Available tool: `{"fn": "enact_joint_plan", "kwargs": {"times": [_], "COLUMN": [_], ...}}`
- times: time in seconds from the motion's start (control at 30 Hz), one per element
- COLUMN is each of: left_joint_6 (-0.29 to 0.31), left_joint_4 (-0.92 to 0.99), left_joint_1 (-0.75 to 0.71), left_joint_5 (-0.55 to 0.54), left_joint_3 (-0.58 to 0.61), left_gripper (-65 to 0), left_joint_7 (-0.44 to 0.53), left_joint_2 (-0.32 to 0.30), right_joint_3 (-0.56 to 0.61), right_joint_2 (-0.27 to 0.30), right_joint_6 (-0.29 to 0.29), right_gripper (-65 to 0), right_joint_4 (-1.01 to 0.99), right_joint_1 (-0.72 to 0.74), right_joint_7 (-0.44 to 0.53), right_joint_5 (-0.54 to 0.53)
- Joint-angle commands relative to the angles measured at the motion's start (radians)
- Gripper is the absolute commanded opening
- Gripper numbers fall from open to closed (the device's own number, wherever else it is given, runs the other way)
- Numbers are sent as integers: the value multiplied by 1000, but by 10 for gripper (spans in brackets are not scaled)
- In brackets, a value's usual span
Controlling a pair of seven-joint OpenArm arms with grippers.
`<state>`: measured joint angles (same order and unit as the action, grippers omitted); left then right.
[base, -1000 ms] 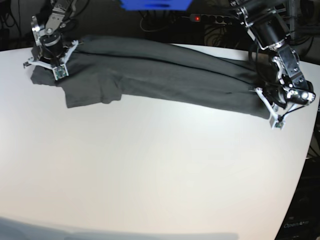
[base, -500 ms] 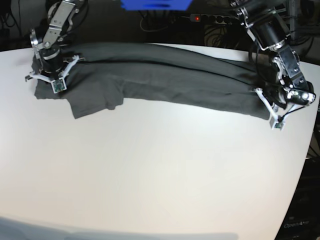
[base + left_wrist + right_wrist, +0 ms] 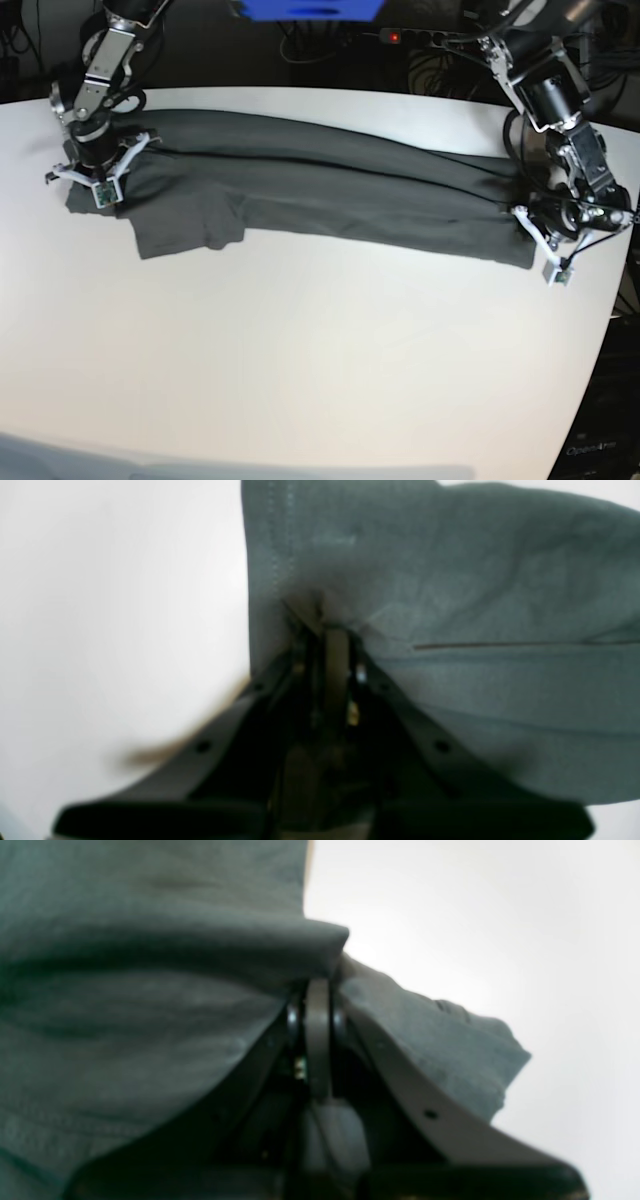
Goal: Fold the T-shirt properly
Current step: 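Lower the held folded edge onto the table with both grippers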
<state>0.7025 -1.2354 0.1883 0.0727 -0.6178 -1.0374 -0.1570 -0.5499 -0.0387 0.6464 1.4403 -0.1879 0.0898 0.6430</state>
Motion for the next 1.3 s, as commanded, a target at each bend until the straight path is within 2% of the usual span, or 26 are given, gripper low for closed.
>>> {"fn": "enact_joint_plan", "kwargs": {"times": [0.0, 0.2, 0.33, 0.8, 1.07, 1.27], "left_joint_6": [-4, -4, -4, -4, -4, -4], "left_joint_4": [41, 41, 39, 39, 38, 32], "left_joint_1": [-20, -33, -51, -85, -97, -103], "left_joint_5": [40, 42, 39, 36, 36, 34], "left_joint_3": [5, 6, 9, 8, 6, 12], "left_gripper": [-622, -622, -622, -622, -622, -622], "left_joint_7": [-56, -65, -67, -67, -67, -67], "left_joint_2": [20, 24, 26, 27, 27, 41], "right_joint_3": [-5, -3, -2, 69, 69, 67], "right_joint_2": [9, 46, 47, 67, 67, 63], "right_joint_6": [14, 16, 48, 49, 49, 49], "right_gripper": [-643, -643, -643, -643, -643, -643], "right_joint_4": [-25, -88, -91, -91, 41, 179], "right_joint_1": [0, 46, 61, 97, 66, -11], "right_joint_7": [-91, -88, -89, -84, -80, 37], "right_joint_5": [53, 53, 53, 56, 56, 53]}}
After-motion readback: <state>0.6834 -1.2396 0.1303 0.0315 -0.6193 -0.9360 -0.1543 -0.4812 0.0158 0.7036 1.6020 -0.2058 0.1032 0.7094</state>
